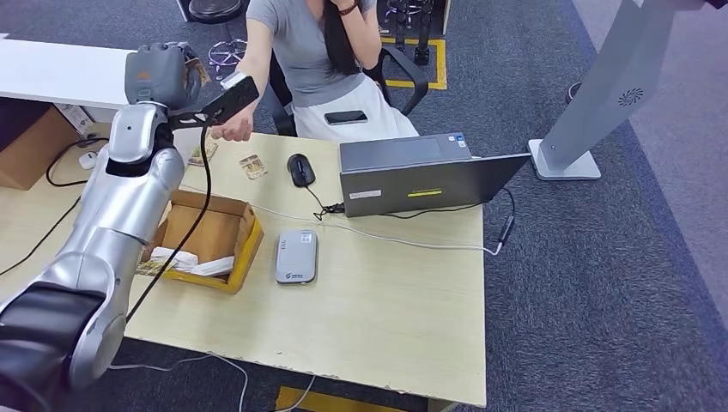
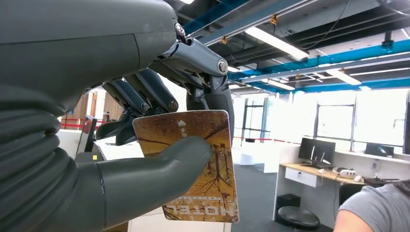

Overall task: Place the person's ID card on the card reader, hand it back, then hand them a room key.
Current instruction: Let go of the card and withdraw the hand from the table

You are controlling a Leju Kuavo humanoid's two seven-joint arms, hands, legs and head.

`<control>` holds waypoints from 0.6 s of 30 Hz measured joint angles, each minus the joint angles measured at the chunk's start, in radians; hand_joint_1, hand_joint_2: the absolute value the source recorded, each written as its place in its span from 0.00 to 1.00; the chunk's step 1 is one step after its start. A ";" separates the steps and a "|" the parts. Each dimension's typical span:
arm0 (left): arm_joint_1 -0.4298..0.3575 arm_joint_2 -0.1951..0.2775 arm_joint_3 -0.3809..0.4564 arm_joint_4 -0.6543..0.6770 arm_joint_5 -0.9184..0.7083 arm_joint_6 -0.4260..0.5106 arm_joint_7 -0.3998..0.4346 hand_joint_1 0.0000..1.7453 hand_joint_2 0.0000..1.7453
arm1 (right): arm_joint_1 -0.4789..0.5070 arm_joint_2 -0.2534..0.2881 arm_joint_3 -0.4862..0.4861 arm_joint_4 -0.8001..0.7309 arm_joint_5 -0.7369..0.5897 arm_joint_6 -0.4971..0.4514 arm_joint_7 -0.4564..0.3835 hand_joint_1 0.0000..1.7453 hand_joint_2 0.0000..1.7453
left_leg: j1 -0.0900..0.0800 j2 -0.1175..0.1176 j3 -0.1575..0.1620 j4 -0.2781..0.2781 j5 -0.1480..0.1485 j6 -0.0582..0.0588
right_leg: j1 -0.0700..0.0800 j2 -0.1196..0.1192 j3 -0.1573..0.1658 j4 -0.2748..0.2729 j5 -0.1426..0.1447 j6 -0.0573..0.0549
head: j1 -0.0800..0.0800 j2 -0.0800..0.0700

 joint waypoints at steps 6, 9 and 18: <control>-0.076 -0.026 -0.010 0.122 -0.014 0.005 0.001 1.00 1.00 | -0.002 0.000 0.000 0.000 0.005 0.005 0.004 0.00 1.00 | 0.000 0.000 0.000 0.000 0.000 0.000 | 0.000 0.001 0.000 0.000 0.000 0.000 | 0.000 0.000; -0.088 -0.031 -0.015 0.153 -0.015 0.010 0.004 0.26 1.00 | -0.002 0.000 0.000 0.000 0.006 0.005 0.004 0.00 1.00 | 0.000 0.000 -0.001 0.000 0.000 0.000 | 0.000 0.001 -0.001 0.000 0.000 0.000 | 0.000 0.000; -0.090 -0.035 -0.016 0.203 -0.013 0.043 0.013 0.00 1.00 | -0.002 0.000 0.000 0.000 0.008 0.005 0.005 0.00 1.00 | 0.000 0.000 -0.001 0.000 0.000 0.000 | 0.000 0.001 0.000 0.000 0.000 0.000 | 0.000 0.000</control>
